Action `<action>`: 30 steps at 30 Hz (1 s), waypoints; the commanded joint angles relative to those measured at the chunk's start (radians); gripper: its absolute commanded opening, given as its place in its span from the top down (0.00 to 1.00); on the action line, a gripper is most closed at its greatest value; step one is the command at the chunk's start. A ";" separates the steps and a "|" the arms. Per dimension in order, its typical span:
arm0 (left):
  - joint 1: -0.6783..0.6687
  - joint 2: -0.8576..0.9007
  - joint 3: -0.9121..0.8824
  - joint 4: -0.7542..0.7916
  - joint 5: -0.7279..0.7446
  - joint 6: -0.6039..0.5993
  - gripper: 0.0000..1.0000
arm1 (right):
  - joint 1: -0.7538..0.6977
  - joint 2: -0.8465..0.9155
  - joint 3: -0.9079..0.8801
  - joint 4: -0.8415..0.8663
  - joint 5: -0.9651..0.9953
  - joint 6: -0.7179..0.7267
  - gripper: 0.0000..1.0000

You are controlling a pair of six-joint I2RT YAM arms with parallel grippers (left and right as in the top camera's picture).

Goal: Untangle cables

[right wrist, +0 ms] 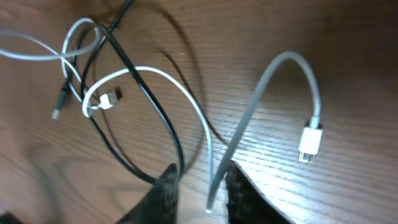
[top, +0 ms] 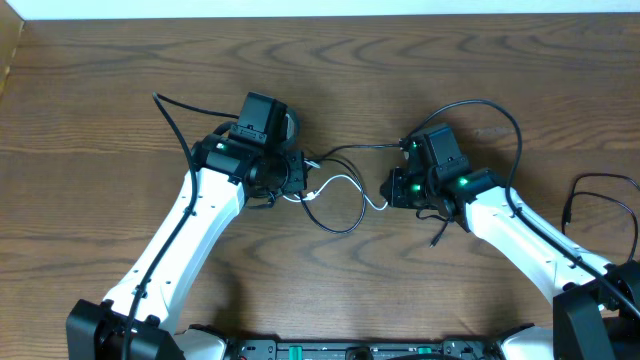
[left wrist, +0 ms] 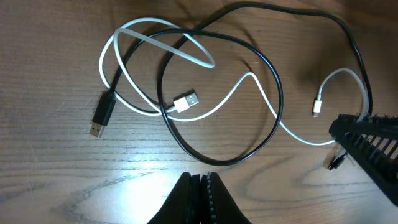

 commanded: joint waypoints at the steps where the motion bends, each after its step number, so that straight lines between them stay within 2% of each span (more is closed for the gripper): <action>1: 0.000 0.009 -0.004 -0.003 0.012 0.009 0.92 | 0.005 -0.001 -0.002 0.000 0.046 0.007 0.88; 15: 0.000 0.009 -0.005 -0.003 0.012 0.009 0.92 | 0.005 0.006 -0.003 0.000 0.054 0.007 0.89; 24: 0.000 0.009 -0.005 -0.003 0.012 0.009 0.92 | 0.005 0.079 -0.003 0.011 0.062 0.008 0.98; 30: 0.000 0.009 -0.005 -0.003 0.012 0.009 0.93 | 0.003 0.103 -0.003 0.052 0.052 0.007 0.99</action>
